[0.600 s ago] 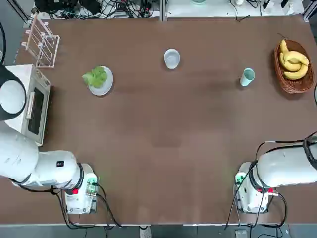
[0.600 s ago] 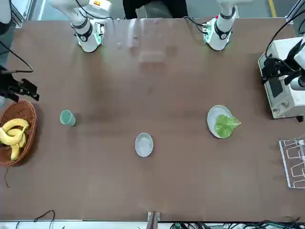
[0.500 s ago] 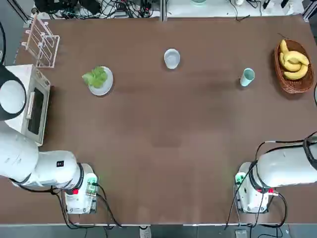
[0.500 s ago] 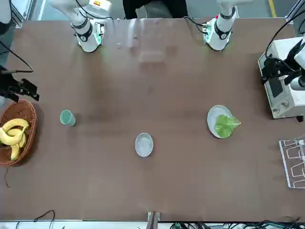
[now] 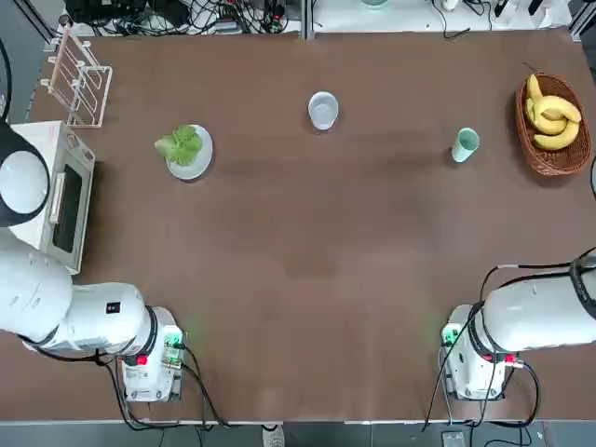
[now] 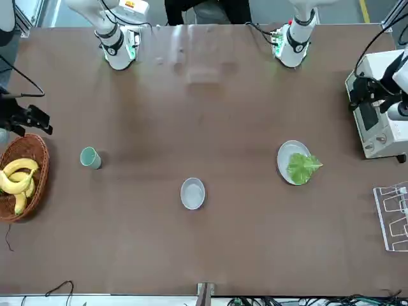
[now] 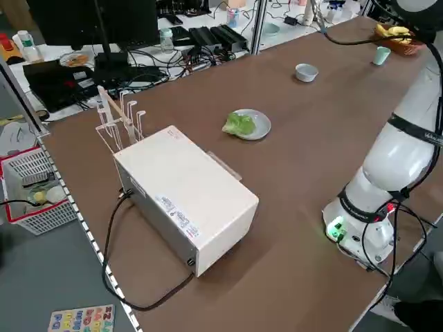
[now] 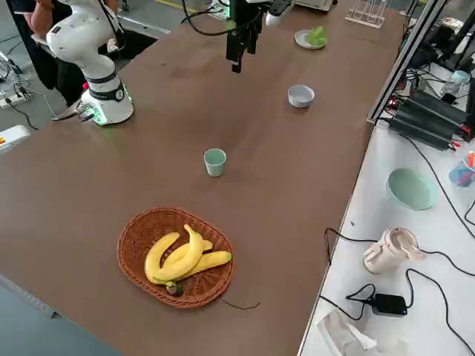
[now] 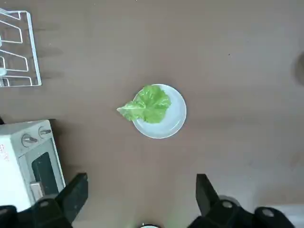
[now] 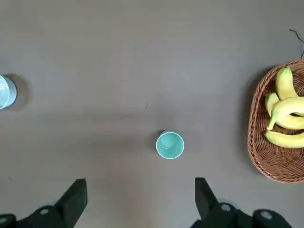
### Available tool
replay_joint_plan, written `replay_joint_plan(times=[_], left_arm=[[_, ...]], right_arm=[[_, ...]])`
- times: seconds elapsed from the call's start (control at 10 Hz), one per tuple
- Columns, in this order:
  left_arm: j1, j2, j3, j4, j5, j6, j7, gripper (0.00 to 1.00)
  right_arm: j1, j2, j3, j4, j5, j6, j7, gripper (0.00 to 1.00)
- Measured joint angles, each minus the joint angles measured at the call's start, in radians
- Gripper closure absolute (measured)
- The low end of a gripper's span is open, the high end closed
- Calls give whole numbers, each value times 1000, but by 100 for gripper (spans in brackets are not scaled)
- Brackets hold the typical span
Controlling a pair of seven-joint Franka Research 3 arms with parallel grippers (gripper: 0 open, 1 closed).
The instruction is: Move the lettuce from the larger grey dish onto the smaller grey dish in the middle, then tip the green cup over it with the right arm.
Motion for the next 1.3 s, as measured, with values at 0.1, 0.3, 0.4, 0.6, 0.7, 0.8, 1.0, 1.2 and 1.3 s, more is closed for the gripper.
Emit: replay_joint_plan(times=[0.1,0.3,0.4,0.6,0.7,0.8,1.0,1.2,1.3], left_arm=[[-6,4,-4,-6,0,-1,-32,0],[-12,43,-5,-27,0,-1,-76,0],[-9,72,-4,-44,0,14,-102,0],[19,110,-1,-117,0,99,-138,2],[42,122,-1,-172,0,156,-169,4],[55,138,0,-231,0,226,-239,4],[53,186,-2,-347,0,379,-406,5],[57,221,-1,-452,0,545,-484,5],[61,223,1,-492,0,599,-515,6]], right_arm=[[0,0,0,0,0,0,0,0],[0,0,0,-1,0,0,0,0],[0,0,0,-1,0,0,0,0],[0,0,0,-1,0,0,0,0],[0,0,0,-1,0,0,0,0],[0,0,0,-1,0,0,0,0],[0,0,0,-2,0,0,0,0],[0,0,0,-2,0,0,0,0],[0,0,0,-2,0,0,0,0]])
